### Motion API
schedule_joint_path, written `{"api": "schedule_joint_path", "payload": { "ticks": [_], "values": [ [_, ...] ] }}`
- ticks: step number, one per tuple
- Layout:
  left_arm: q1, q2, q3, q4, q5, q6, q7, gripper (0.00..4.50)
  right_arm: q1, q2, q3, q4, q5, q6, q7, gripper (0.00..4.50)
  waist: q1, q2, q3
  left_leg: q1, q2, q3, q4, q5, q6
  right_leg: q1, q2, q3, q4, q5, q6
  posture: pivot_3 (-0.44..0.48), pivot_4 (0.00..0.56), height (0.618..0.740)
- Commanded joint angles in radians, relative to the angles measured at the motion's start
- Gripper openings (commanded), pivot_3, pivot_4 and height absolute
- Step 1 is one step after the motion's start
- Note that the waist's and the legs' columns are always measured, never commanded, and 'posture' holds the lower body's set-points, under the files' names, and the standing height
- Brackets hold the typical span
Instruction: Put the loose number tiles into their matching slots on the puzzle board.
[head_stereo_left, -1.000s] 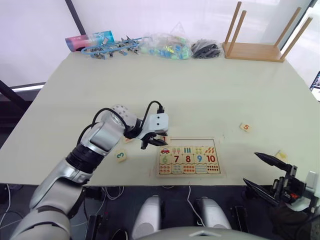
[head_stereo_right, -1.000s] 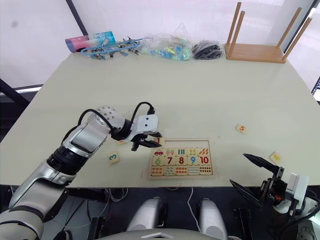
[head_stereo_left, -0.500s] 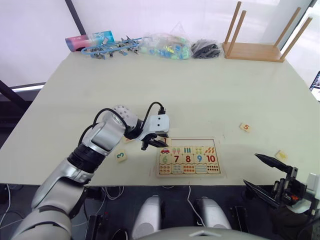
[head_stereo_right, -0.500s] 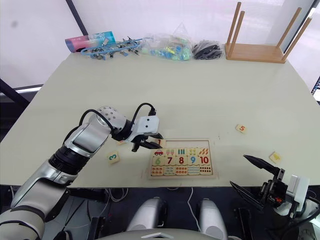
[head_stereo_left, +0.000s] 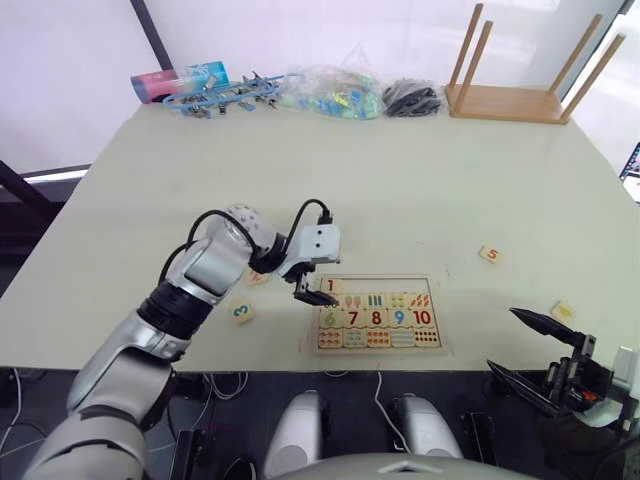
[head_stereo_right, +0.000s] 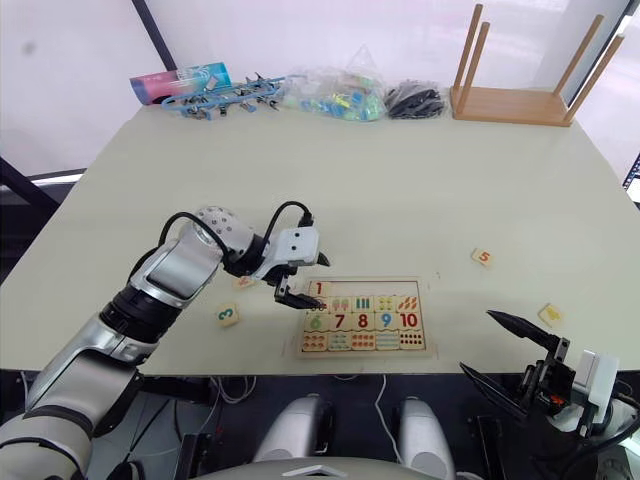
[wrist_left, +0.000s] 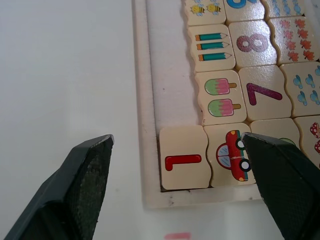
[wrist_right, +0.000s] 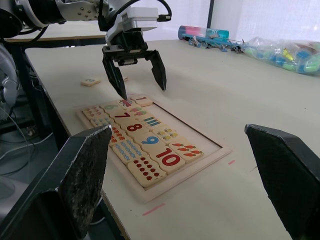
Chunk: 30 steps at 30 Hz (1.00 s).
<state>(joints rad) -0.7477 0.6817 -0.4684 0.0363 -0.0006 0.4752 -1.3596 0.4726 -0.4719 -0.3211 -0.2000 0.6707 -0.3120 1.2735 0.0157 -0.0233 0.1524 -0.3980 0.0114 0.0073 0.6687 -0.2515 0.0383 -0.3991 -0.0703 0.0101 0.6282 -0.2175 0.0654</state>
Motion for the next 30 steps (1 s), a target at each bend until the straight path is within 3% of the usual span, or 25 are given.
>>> {"api": "schedule_joint_path", "payload": {
  "ticks": [1, 5, 7, 8, 12, 13, 16, 30],
  "values": [
    [-0.036, -0.015, 0.042, 0.013, -0.024, -0.003, 0.003, 4.48, 0.002, 0.001, -0.012, -0.035, 0.007, -0.017, -0.007, 4.5, -0.001, 0.0, 0.0, 0.0, 0.0, 0.0, 0.0, 0.0, 0.0, 0.0, 0.0, 0.0, 0.0, 0.0, 0.0, 0.0, 0.15, 0.74],
    [-0.06, -0.041, 0.056, 0.088, -0.031, -0.031, 0.002, 4.48, 0.002, 0.002, -0.011, -0.036, 0.006, -0.017, -0.009, 4.5, -0.001, 0.0, 0.0, 0.0, -0.001, 0.0, 0.0, 0.0, 0.0, 0.0, 0.0, 0.0, 0.0, 0.0, 0.0, 0.0, 0.15, 0.74],
    [-0.07, -0.054, 0.062, 0.119, -0.031, -0.044, 0.006, 3.83, 0.002, 0.002, -0.011, -0.036, 0.006, -0.018, -0.011, 4.5, -0.001, 0.0, 0.0, 0.0, -0.001, 0.0, 0.0, 0.0, 0.0, 0.0, 0.0, 0.0, 0.0, 0.0, 0.0, 0.0, 0.15, 0.74],
    [-0.074, -0.059, 0.062, 0.131, -0.029, -0.052, 0.007, 3.72, 0.002, 0.002, -0.01, -0.037, 0.005, -0.018, -0.011, 4.5, -0.001, 0.0, 0.0, 0.0, -0.001, 0.0, 0.0, 0.0, 0.0, 0.0, 0.0, 0.0, 0.0, 0.0, 0.0, 0.0, 0.15, 0.74],
    [-0.083, -0.081, 0.055, 0.175, -0.025, -0.082, 0.006, 1.86, 0.007, 0.005, -0.009, -0.042, 0.004, -0.021, -0.014, 4.5, -0.001, 0.0, 0.0, 0.0, -0.001, 0.0, 0.0, 0.0, 0.0, 0.0, 0.0, 0.0, 0.0, 0.0, 0.0, 0.0, 0.15, 0.74],
    [-0.084, -0.085, 0.052, 0.186, -0.022, -0.09, 0.006, 1.2, 0.008, 0.005, -0.009, -0.043, 0.004, -0.022, -0.015, 4.5, -0.001, 0.0, 0.0, 0.0, -0.001, 0.0, 0.0, 0.0, 0.0, 0.0, 0.0, 0.0, 0.0, 0.0, 0.0, 0.0, 0.15, 0.74],
    [-0.092, -0.102, 0.042, 0.237, -0.006, -0.135, 0.011, 0.03, 0.007, 0.005, -0.009, -0.043, 0.003, -0.023, -0.017, 4.5, -0.001, 0.0, 0.0, 0.0, -0.001, 0.0, 0.0, 0.0, 0.0, 0.0, 0.0, 0.0, 0.0, 0.0, -0.001, 0.0, 0.15, 0.74],
    [-0.071, -0.105, 0.032, 0.297, 0.029, -0.229, -0.046, 0.03, 0.01, 0.007, -0.009, -0.043, 0.002, -0.03, -0.021, 4.5, -0.001, 0.0, 0.0, 0.0, -0.001, 0.0, 0.0, 0.0, 0.0, 0.0, 0.0, 0.0, 0.0, 0.001, -0.002, 0.0, 0.15, 0.74]
  ]
}}
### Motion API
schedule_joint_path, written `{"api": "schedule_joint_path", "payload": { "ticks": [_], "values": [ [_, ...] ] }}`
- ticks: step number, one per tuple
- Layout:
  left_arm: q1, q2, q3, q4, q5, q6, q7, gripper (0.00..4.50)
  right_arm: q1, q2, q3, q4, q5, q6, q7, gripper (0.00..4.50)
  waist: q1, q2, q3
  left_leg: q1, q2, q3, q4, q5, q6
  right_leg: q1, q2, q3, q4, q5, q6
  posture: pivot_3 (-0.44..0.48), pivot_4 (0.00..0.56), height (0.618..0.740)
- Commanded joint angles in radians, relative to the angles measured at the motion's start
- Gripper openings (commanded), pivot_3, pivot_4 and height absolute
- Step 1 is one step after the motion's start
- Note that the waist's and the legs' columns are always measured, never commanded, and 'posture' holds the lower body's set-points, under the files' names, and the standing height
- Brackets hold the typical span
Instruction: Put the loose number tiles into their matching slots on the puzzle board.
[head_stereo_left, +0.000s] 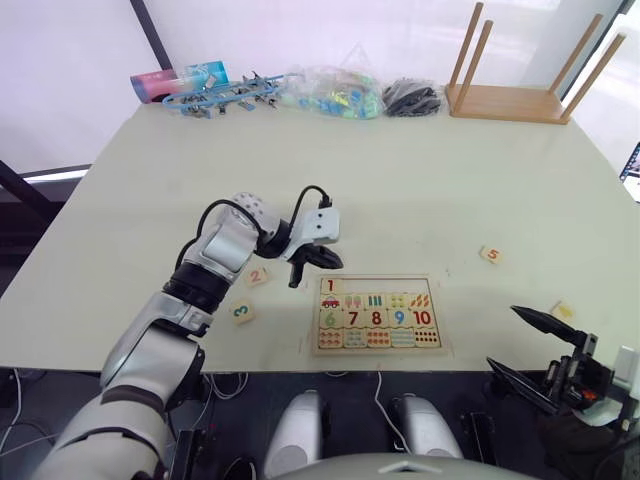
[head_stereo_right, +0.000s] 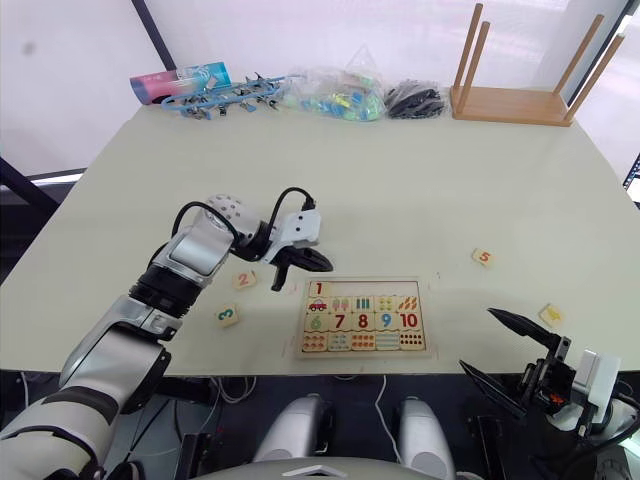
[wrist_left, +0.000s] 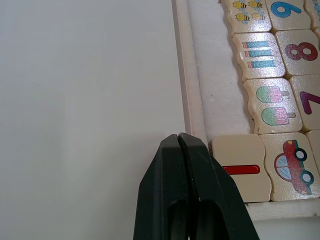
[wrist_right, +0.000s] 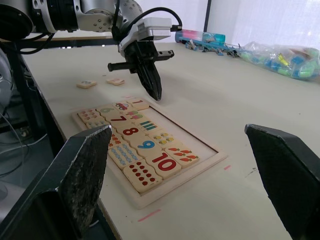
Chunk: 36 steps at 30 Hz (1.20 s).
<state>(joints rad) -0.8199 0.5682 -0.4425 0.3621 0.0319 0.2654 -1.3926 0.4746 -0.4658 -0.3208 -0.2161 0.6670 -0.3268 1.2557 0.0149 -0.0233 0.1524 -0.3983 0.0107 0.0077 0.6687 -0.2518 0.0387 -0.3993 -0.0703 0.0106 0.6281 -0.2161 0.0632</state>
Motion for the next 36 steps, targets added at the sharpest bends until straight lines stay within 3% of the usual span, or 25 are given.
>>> {"api": "schedule_joint_path", "payload": {
  "ticks": [1, 36],
  "values": [
    [0.003, 0.008, 0.008, -0.03, -0.004, -0.019, -0.017, 0.03, 0.008, 0.001, -0.009, -0.028, 0.006, -0.016, -0.003, 4.5, 0.0, 0.0, 0.0, 0.0, 0.0, 0.0, 0.0, 0.0, 0.0, 0.0, 0.0, 0.0, 0.0, 0.0, 0.0, 0.0, 0.15, 0.74],
    [0.056, 0.025, 0.032, -0.076, -0.019, -0.043, -0.034, 0.03, 0.003, -0.003, 0.005, -0.03, 0.003, -0.01, -0.014, 4.5, 0.0, 0.0, 0.0, 0.0, 0.001, 0.0, 0.0, 0.0, 0.0, 0.0, 0.0, 0.0, 0.0, 0.0, 0.0, 0.0, 0.15, 0.74]
  ]
}}
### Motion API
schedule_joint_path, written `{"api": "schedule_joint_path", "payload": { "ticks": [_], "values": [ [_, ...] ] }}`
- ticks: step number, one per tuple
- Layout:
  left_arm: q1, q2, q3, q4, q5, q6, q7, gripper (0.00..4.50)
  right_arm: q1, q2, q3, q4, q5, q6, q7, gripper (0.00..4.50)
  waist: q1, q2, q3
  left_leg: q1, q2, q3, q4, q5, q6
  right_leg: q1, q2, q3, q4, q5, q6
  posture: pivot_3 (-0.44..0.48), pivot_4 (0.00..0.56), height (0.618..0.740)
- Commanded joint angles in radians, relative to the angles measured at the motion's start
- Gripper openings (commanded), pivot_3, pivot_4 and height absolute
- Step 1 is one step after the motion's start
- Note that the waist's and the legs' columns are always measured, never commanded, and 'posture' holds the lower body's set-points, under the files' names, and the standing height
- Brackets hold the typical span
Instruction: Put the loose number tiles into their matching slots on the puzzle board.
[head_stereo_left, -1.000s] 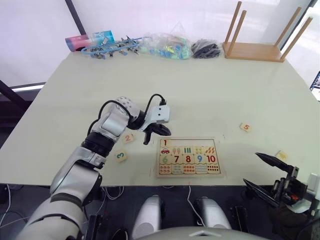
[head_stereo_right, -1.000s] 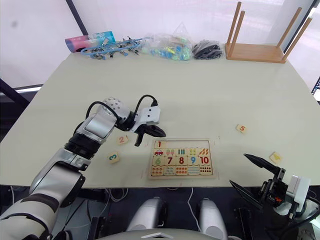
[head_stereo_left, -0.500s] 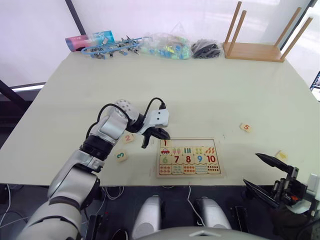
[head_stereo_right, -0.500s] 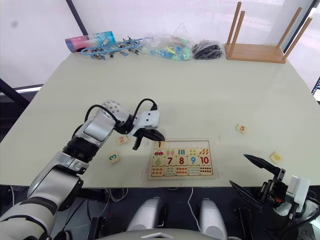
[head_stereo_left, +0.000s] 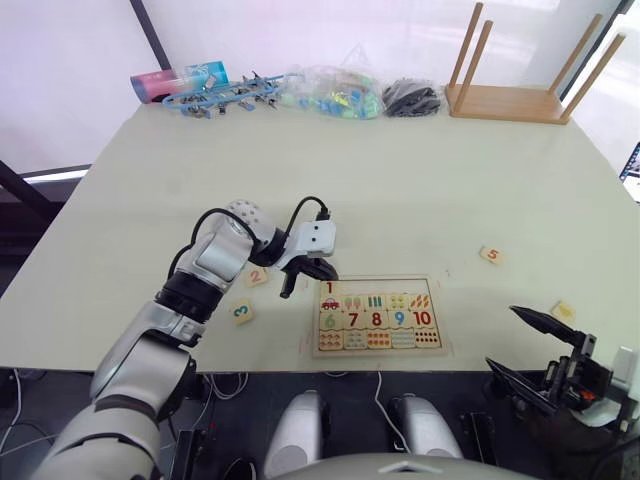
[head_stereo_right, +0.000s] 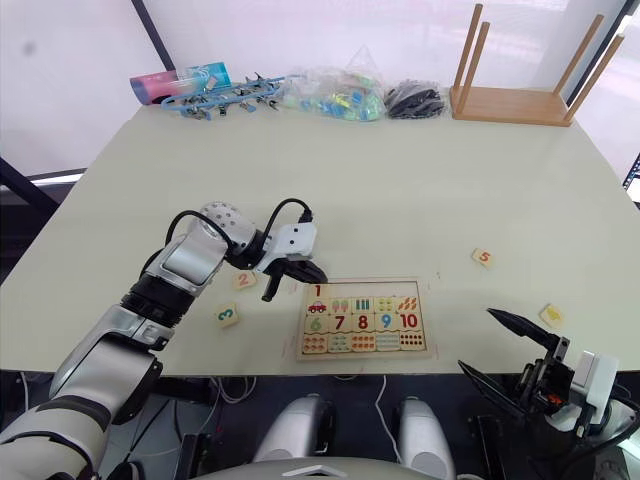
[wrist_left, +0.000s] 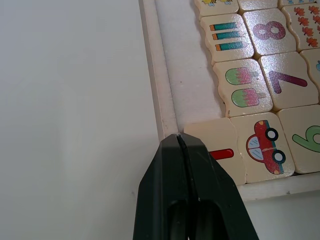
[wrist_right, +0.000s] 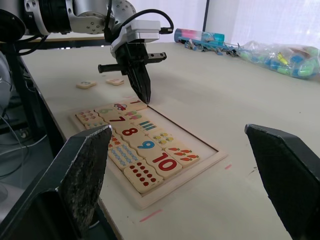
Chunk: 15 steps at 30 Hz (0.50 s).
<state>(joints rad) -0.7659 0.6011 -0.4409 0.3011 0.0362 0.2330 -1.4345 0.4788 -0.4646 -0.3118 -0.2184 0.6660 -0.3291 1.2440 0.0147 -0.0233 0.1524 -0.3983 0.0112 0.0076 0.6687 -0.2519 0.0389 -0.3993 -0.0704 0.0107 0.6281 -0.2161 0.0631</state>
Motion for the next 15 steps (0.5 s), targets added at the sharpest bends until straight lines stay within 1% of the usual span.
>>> {"api": "schedule_joint_path", "payload": {
  "ticks": [1, 3, 5, 8, 13, 15],
  "values": [
    [0.001, -0.014, 0.041, -0.015, -0.033, -0.015, 0.015, 0.03, -0.003, -0.004, -0.003, -0.026, 0.004, -0.007, -0.002, 4.5, 0.0, 0.0, 0.0, 0.0, 0.0, 0.0, 0.0, 0.0, 0.0, 0.0, 0.0, 0.0, 0.0, 0.0, 0.0, 0.0, 0.15, 0.74],
    [0.003, -0.019, 0.064, -0.026, -0.062, -0.015, 0.012, 0.03, -0.003, -0.004, -0.003, -0.024, 0.004, -0.006, -0.001, 4.5, 0.0, 0.0, 0.0, 0.0, 0.0, 0.0, 0.0, 0.0, 0.0, 0.0, 0.0, 0.0, 0.0, 0.0, 0.0, 0.0, 0.15, 0.74],
    [0.006, -0.019, 0.097, -0.047, -0.105, 0.023, 0.009, 0.03, -0.003, -0.004, -0.004, -0.017, 0.006, -0.005, 0.002, 4.5, 0.0, 0.0, 0.0, 0.0, 0.0, 0.0, 0.0, 0.0, 0.0, 0.0, 0.0, 0.0, 0.0, 0.0, 0.0, 0.0, 0.15, 0.74],
    [0.022, 0.002, 0.142, -0.063, -0.14, 0.053, 0.02, 0.03, -0.003, -0.007, -0.007, -0.005, 0.006, -0.005, 0.008, 4.5, 0.0, 0.0, 0.0, 0.0, 0.0, 0.0, 0.0, 0.0, 0.0, 0.0, 0.0, 0.0, 0.0, 0.0, 0.0, 0.0, 0.15, 0.74],
    [0.097, 0.051, 0.236, -0.117, -0.215, 0.092, 0.04, 0.03, -0.035, -0.014, -0.017, 0.056, 0.008, -0.004, 0.021, 4.5, -0.004, 0.0, 0.0, 0.0, 0.001, 0.001, 0.0, 0.0, 0.0, 0.0, 0.0, 0.001, 0.0, 0.0, 0.0, 0.0, 0.15, 0.74],
    [0.14, 0.065, 0.277, -0.144, -0.236, 0.076, 0.063, 0.03, -0.042, -0.015, -0.02, 0.076, 0.009, -0.007, 0.03, 4.5, -0.002, 0.0, 0.0, 0.001, 0.002, 0.001, 0.0, 0.0, 0.0, 0.0, 0.0, 0.001, 0.0, 0.0, 0.0, 0.0, 0.15, 0.74]
  ]
}}
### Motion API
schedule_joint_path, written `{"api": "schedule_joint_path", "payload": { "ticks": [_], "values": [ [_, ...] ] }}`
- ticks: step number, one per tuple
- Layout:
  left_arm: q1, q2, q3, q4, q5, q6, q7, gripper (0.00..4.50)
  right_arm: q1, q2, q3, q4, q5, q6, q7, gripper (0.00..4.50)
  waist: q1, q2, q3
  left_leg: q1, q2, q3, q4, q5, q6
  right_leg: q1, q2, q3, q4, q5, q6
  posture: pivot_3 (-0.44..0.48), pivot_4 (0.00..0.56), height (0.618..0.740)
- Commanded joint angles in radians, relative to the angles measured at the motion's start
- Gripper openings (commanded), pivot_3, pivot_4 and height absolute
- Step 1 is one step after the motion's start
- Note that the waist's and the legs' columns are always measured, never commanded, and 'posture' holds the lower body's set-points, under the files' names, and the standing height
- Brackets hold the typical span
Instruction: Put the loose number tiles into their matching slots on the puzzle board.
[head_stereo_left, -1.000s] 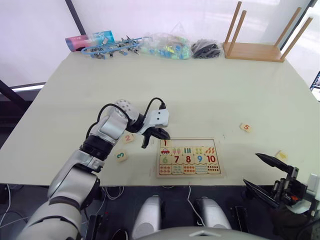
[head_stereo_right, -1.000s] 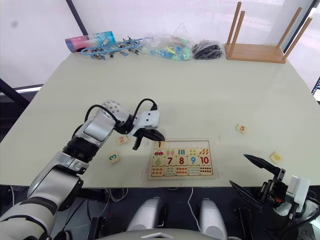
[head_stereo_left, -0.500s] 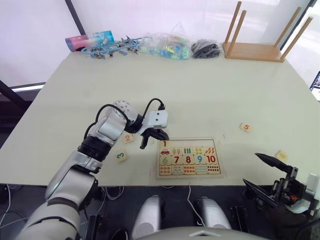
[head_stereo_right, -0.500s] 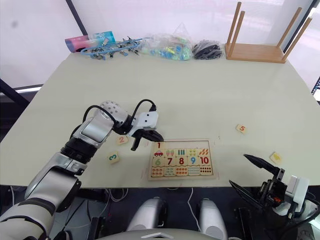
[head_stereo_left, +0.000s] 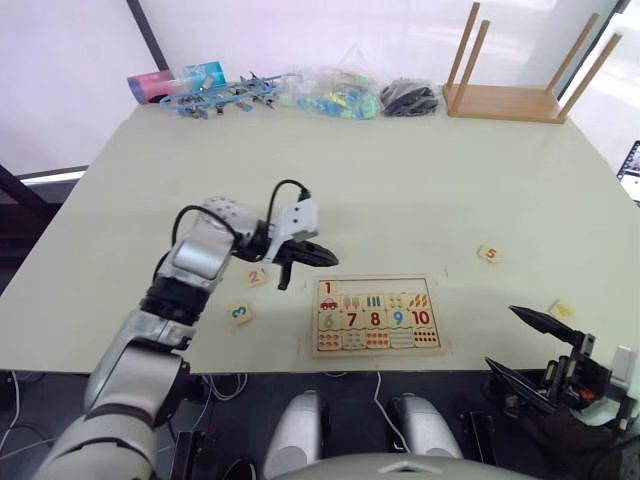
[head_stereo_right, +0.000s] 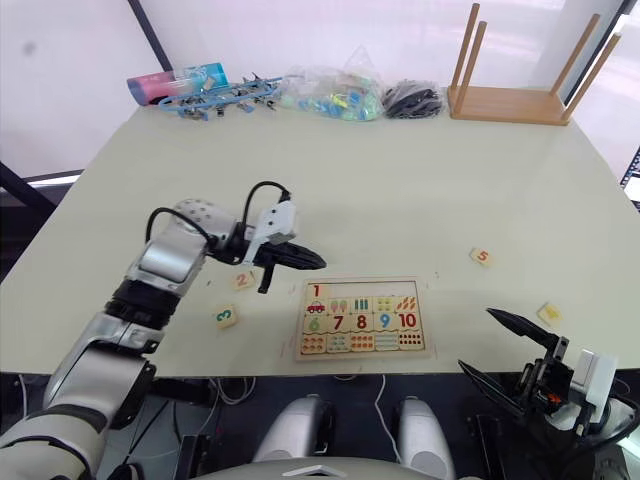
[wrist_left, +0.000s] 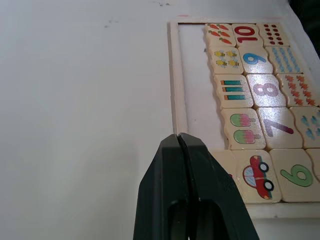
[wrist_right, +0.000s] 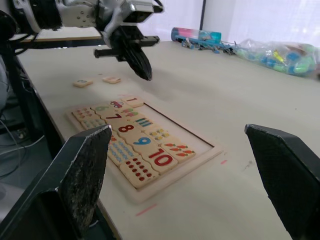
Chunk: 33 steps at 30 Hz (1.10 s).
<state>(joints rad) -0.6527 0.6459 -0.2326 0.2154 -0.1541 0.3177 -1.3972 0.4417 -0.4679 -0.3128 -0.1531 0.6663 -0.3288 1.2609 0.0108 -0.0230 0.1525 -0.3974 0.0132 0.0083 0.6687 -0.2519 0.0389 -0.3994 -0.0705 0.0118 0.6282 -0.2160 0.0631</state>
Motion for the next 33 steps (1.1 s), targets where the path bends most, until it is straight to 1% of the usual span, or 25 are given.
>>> {"api": "schedule_joint_path", "payload": {
  "ticks": [1, 3, 7, 10, 13, 16, 18, 19, 20, 22, 23, 24, 28, 33],
  "values": [
    [0.053, 0.027, 0.095, -0.075, -0.063, -0.014, 0.033, 0.03, -0.008, -0.013, -0.021, 0.019, 0.009, -0.008, 0.016, 4.5, 0.003, 0.0, 0.0, 0.0, 0.0, 0.0, 0.0, 0.0, 0.0, 0.0, 0.0, 0.0, 0.0, 0.0, 0.0, 0.0, 0.15, 0.74],
    [0.103, 0.043, 0.148, -0.107, -0.105, -0.01, 0.043, 0.03, -0.012, -0.014, -0.025, 0.037, 0.008, -0.007, 0.018, 4.5, 0.004, 0.0, 0.0, 0.0, 0.001, 0.0, 0.0, 0.0, 0.0, 0.0, 0.0, -0.001, 0.0, 0.0, 0.0, 0.0, 0.15, 0.74],
    [0.251, 0.086, 0.312, -0.168, -0.197, 0.003, 0.094, 0.03, -0.012, -0.029, -0.047, 0.087, -0.011, -0.001, 0.004, 4.5, 0.003, 0.001, 0.0, 0.0, 0.002, 0.0, 0.0, 0.0, 0.0, 0.0, -0.001, 0.0, 0.0, 0.0, 0.0, 0.0, 0.15, 0.74],
    [0.364, 0.087, 0.447, -0.205, -0.303, 0.054, 0.129, 0.03, -0.013, -0.037, -0.07, 0.118, -0.015, -0.01, -0.005, 4.5, 0.003, 0.001, 0.0, 0.0, 0.003, 0.0, -0.001, 0.0, 0.0, 0.0, -0.001, -0.001, -0.001, 0.0, 0.0, 0.0, 0.15, 0.74],
    [0.484, 0.085, 0.541, -0.243, -0.351, 0.074, 0.175, 0.03, -0.016, -0.042, -0.09, 0.143, -0.017, -0.017, -0.011, 4.5, 0.004, 0.002, 0.001, 0.001, 0.003, 0.001, -0.001, 0.0, 0.0, 0.0, -0.002, -0.001, -0.001, 0.0, 0.0, 0.0, 0.15, 0.74],
    [0.598, 0.083, 0.621, -0.271, -0.385, 0.062, 0.196, 0.87, -0.021, -0.049, -0.116, 0.173, -0.012, -0.017, -0.013, 4.5, 0.002, 0.002, 0.001, 0.001, 0.004, 0.001, -0.001, 0.0, 0.0, 0.0, -0.006, 0.0, -0.001, 0.0, 0.0, 0.0, 0.15, 0.74],
    [0.66, 0.082, 0.656, -0.283, -0.395, 0.045, 0.211, 1.82, -0.029, -0.054, -0.135, 0.198, -0.005, -0.013, -0.013, 4.5, 0.006, 0.002, 0.001, 0.0, 0.004, 0.001, -0.002, 0.0, 0.0, -0.003, -0.008, -0.001, -0.001, 0.0, -0.001, 0.0, 0.15, 0.74],
    [0.695, 0.083, 0.677, -0.282, -0.395, 0.034, 0.215, 2.56, -0.033, -0.059, -0.145, 0.212, -0.005, -0.013, -0.011, 4.5, 0.006, 0.002, 0.001, 0.0, 0.004, 0.001, -0.002, -0.001, 0.0, -0.003, -0.009, 0.0, -0.001, 0.0, -0.001, 0.0, 0.15, 0.74],
    [0.735, 0.085, 0.699, -0.273, -0.388, 0.011, 0.21, 2.77, -0.038, -0.066, -0.157, 0.232, -0.007, -0.013, -0.01, 4.5, 0.005, 0.002, 0.0, 0.0, 0.004, 0.001, -0.002, -0.001, 0.0, -0.003, -0.009, 0.0, -0.001, 0.0, -0.001, 0.0, 0.15, 0.74],
    [0.806, 0.084, 0.739, -0.259, -0.378, -0.033, 0.201, 3.68, -0.049, -0.08, -0.177, 0.272, -0.011, -0.017, -0.007, 4.5, 0.003, 0.003, 0.0, 0.001, 0.004, 0.004, -0.003, -0.002, -0.002, -0.003, -0.015, -0.003, -0.001, 0.001, -0.002, 0.0, 0.15, 0.74],
    [0.84, 0.083, 0.755, -0.252, -0.375, -0.057, 0.194, 4.01, -0.055, -0.087, -0.186, 0.292, -0.014, -0.019, -0.005, 4.5, 0.001, 0.002, 0.0, 0.001, 0.004, 0.004, -0.003, -0.002, -0.002, -0.003, -0.016, -0.003, -0.001, 0.001, -0.002, 0.0, 0.15, 0.74],
    [0.863, 0.083, 0.762, -0.252, -0.376, -0.074, 0.193, 4.46, -0.061, -0.093, -0.194, 0.31, -0.014, -0.022, 0.0, 4.5, 0.001, 0.002, -0.001, 0.001, 0.005, 0.007, -0.004, -0.002, -0.001, -0.004, -0.019, -0.006, -0.001, 0.001, -0.002, 0.0, 0.15, 0.74],
    [0.972, 0.076, 0.804, -0.215, -0.378, -0.161, 0.157, 4.46, -0.084, -0.112, -0.233, 0.388, -0.01, -0.015, -0.002, 4.5, 0.004, 0.002, -0.001, 0.0, 0.006, 0.008, -0.005, -0.003, -0.001, -0.006, -0.023, -0.012, -0.002, 0.001, -0.002, 0.0, 0.15, 0.74],
    [1.026, 0.071, 0.806, -0.178, -0.374, -0.253, 0.127, 4.46, -0.11, -0.136, -0.256, 0.458, -0.022, -0.019, 0.005, 4.5, 0.005, 0.002, -0.001, 0.0, 0.006, 0.011, -0.005, -0.005, -0.002, -0.006, -0.033, -0.026, -0.002, 0.001, -0.002, 0.0, 0.15, 0.74]
  ]
}}
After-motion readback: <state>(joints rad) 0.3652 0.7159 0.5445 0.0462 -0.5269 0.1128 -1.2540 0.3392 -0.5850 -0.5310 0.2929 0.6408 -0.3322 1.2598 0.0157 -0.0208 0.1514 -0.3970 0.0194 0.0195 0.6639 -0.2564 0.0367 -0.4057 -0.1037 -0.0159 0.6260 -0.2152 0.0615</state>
